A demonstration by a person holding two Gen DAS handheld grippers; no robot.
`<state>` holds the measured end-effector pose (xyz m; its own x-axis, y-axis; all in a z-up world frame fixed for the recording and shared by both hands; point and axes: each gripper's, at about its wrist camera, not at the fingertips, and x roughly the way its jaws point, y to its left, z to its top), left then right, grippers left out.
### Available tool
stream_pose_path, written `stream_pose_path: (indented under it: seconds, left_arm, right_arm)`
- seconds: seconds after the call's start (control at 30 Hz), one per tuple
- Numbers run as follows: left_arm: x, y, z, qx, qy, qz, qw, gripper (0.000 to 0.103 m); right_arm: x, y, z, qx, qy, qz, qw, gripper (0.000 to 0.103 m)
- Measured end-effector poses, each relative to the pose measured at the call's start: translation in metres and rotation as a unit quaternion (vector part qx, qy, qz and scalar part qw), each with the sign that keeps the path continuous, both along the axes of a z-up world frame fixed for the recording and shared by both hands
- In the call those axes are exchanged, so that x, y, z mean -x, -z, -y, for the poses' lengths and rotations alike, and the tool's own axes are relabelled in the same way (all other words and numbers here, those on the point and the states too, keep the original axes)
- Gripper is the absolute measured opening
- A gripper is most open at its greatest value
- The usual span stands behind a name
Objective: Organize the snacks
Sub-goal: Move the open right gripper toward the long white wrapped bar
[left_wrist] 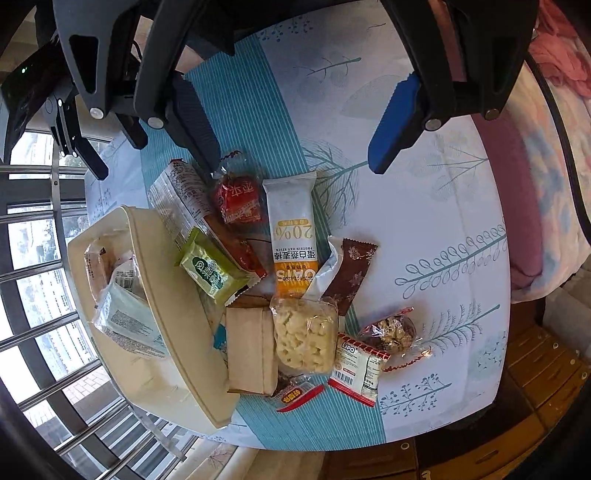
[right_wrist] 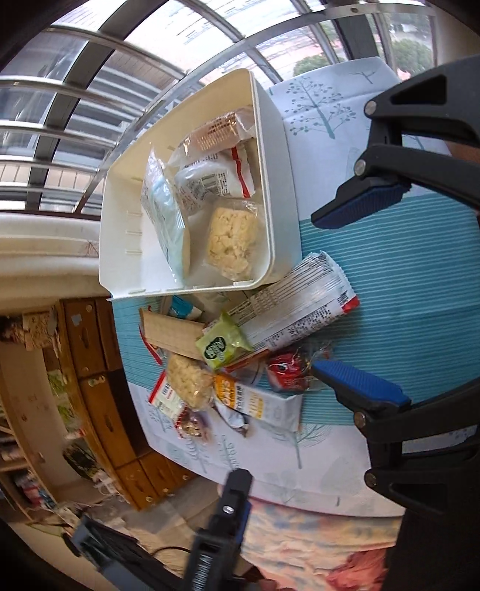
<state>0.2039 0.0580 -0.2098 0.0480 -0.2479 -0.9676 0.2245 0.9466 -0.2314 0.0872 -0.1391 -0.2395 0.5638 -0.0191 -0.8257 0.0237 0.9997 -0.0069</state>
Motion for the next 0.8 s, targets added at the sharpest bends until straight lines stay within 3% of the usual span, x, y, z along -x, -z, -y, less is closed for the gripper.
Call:
stream_pose_path:
  seconds: [0.33,0.8]
  left_arm:
    - [-0.019,0.049,0.012,-0.015,-0.03,-0.041,0.9986,0.081]
    - [-0.047,0.094,0.028,-0.038,-0.06,-0.061,0.9956,0.081]
  right_arm:
    - [-0.009,0.032,-0.001,0.046,-0.064,-0.019,0.997,0.074]
    - [-0.034,0.069,0.003,0.035,-0.12,-0.051,0.991,0.074]
